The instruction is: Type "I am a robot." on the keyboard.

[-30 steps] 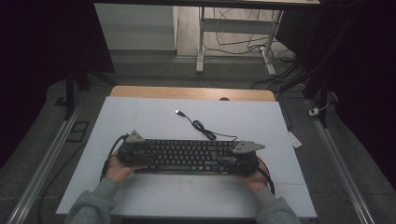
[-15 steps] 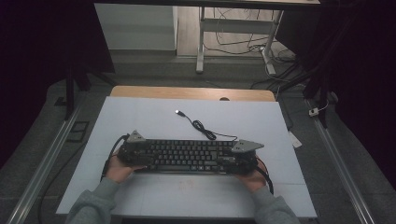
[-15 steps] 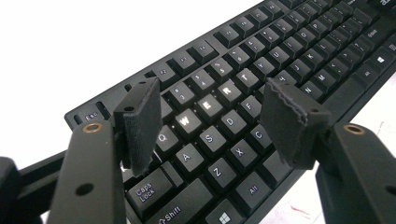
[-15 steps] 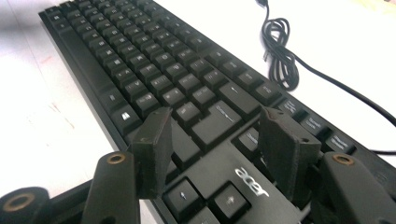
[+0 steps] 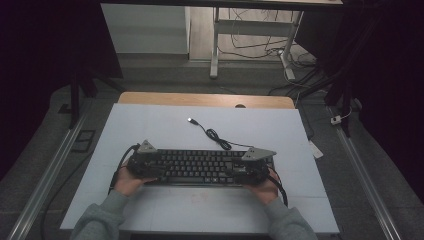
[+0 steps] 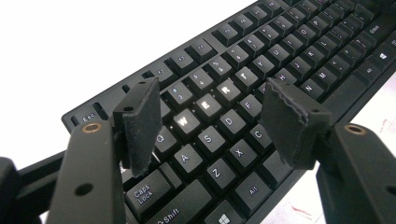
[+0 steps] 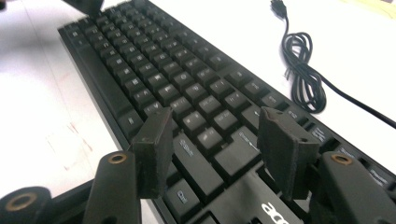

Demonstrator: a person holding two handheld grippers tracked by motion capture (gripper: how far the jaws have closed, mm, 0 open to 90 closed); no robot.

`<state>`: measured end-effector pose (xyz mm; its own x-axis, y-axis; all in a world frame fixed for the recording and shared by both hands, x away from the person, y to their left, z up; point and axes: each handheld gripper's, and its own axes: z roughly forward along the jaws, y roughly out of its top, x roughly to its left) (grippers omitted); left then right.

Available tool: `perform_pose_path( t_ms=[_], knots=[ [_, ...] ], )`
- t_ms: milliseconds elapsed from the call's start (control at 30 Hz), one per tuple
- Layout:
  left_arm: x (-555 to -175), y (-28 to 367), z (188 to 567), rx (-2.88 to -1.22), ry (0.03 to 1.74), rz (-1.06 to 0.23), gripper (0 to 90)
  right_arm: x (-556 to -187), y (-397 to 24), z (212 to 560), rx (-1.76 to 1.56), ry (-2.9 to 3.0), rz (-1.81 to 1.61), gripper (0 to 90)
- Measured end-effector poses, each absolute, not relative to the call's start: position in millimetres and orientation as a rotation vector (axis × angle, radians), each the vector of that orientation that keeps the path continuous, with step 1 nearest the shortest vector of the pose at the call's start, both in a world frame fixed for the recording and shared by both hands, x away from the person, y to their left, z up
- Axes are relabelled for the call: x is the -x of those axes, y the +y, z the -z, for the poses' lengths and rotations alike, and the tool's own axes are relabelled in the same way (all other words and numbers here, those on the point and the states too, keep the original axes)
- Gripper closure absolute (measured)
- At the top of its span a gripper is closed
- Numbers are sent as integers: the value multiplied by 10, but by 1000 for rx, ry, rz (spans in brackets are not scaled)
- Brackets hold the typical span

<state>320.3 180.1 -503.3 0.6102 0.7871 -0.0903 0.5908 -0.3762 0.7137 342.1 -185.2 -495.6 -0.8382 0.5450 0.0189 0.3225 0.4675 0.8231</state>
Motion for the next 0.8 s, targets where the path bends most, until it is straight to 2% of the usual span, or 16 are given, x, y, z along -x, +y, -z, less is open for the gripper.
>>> perform_pose_path(
  t_ms=[167, 600, 800],
  knots=[
    [-3204, 1783, 5037, -2108, 1077, -343, 375, -3437, -1772, 4938, -736, 2483, -1333, 524],
    [-3205, 1771, 5042, -2117, 1073, -346, 370, -3499, -1536, 4940, -668, 2566, -1337, 899],
    [-3203, 1760, 5043, -2121, 1071, -347, 369, -3561, -1402, 4946, -692, 2582, -1319, 900]
  ],
)
